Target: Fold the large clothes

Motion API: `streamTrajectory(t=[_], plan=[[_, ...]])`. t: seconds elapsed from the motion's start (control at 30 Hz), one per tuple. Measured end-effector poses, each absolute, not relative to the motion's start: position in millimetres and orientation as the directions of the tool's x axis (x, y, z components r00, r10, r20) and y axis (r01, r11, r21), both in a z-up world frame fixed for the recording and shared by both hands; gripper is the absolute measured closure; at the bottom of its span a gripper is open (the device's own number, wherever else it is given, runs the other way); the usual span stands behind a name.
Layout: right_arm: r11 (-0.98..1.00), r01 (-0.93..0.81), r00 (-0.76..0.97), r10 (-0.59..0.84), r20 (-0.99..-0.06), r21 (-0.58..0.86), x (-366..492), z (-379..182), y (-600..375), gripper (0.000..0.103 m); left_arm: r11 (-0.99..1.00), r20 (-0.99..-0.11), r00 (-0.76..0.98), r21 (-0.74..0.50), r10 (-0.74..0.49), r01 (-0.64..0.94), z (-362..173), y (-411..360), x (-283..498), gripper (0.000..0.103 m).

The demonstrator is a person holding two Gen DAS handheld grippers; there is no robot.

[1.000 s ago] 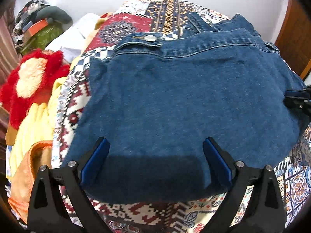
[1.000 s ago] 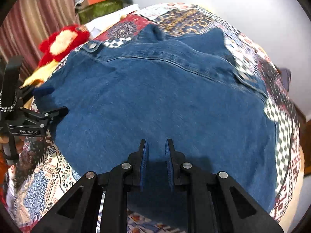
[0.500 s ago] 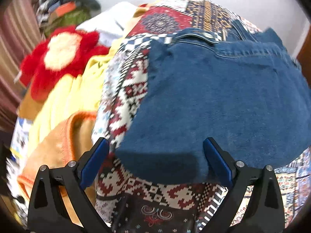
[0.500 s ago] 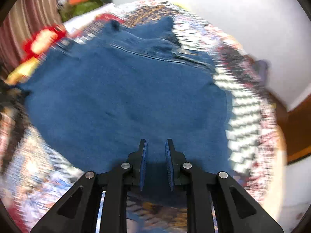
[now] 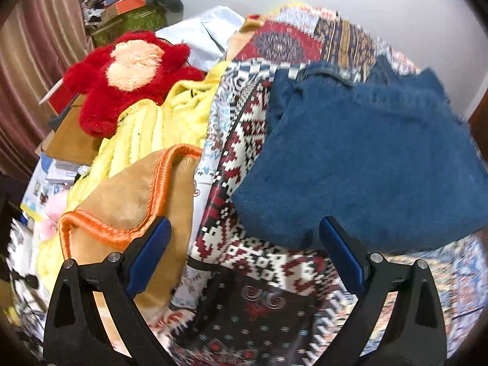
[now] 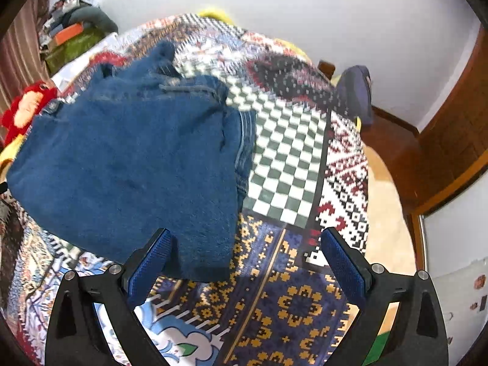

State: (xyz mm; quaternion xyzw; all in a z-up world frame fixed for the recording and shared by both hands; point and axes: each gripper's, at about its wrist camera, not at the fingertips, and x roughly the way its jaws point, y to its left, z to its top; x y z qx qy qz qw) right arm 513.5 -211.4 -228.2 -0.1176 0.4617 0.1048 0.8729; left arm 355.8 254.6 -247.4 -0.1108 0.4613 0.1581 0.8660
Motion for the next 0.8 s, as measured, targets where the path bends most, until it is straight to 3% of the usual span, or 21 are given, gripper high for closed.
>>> streamTrajectory(t=[0.23,0.4,0.6,0.8], plan=[[0.932,-0.360,0.604,0.205,-0.770,-0.035,496.1,-183.9,-179.6,0.006,0.899,-0.796,0.604,-0.237,0.038,-0.368,-223.2,244.7,353.1,0.004],[0.903,-0.426,0.574,0.311,-0.757,0.048,494.1,-175.9,-146.3,0.005,0.859,-0.783,0.616,-0.372,-0.087,-0.351,-236.3,233.8,354.9,0.004],[0.874,-0.463,0.461,0.380,-0.802,0.148,506.0,-207.2,-109.7,0.005,0.775,-0.784,0.565,-0.515,-0.255,-0.365,-284.2,219.4,368.5,0.004],[0.874,-0.461,0.356,0.342,-0.870,0.155,519.9,-257.2,-87.5,0.005,0.613,-0.687,0.591,-0.697,-0.422,-0.373,-317.0,223.6,388.3,0.005]])
